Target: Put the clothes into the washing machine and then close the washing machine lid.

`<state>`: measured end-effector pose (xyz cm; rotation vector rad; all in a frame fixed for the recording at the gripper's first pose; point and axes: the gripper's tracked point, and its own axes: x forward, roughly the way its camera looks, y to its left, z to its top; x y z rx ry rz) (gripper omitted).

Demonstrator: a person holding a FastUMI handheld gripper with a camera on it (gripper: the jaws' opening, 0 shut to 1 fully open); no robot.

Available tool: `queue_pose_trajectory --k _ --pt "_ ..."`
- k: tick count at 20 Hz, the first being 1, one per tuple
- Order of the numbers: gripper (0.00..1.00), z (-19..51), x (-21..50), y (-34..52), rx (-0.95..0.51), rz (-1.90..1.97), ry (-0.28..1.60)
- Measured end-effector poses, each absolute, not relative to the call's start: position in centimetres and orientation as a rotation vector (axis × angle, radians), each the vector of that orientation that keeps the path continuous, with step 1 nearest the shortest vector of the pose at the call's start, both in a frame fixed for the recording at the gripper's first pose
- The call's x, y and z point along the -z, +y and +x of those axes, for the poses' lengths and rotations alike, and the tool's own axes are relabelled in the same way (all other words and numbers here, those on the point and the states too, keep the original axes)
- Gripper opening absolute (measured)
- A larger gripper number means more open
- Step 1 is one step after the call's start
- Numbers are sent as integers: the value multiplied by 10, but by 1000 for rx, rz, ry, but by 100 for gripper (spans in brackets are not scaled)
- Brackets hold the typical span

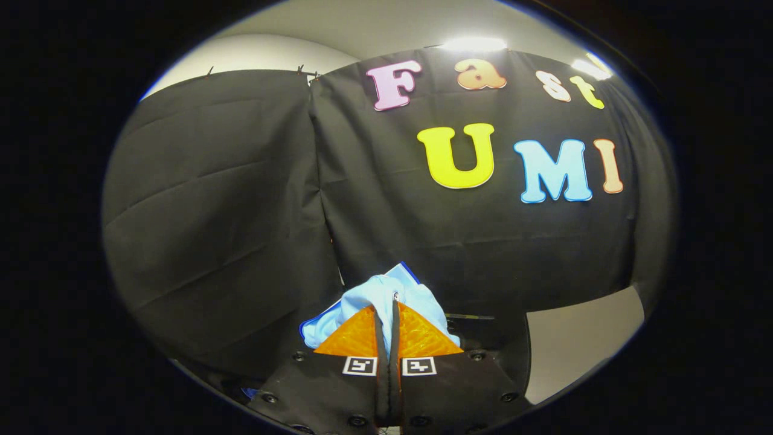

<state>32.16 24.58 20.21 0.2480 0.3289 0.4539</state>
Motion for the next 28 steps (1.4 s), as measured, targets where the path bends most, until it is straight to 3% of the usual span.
queue_pose_trajectory --k 28 --pt "1 363 12 302 -386 227 514"
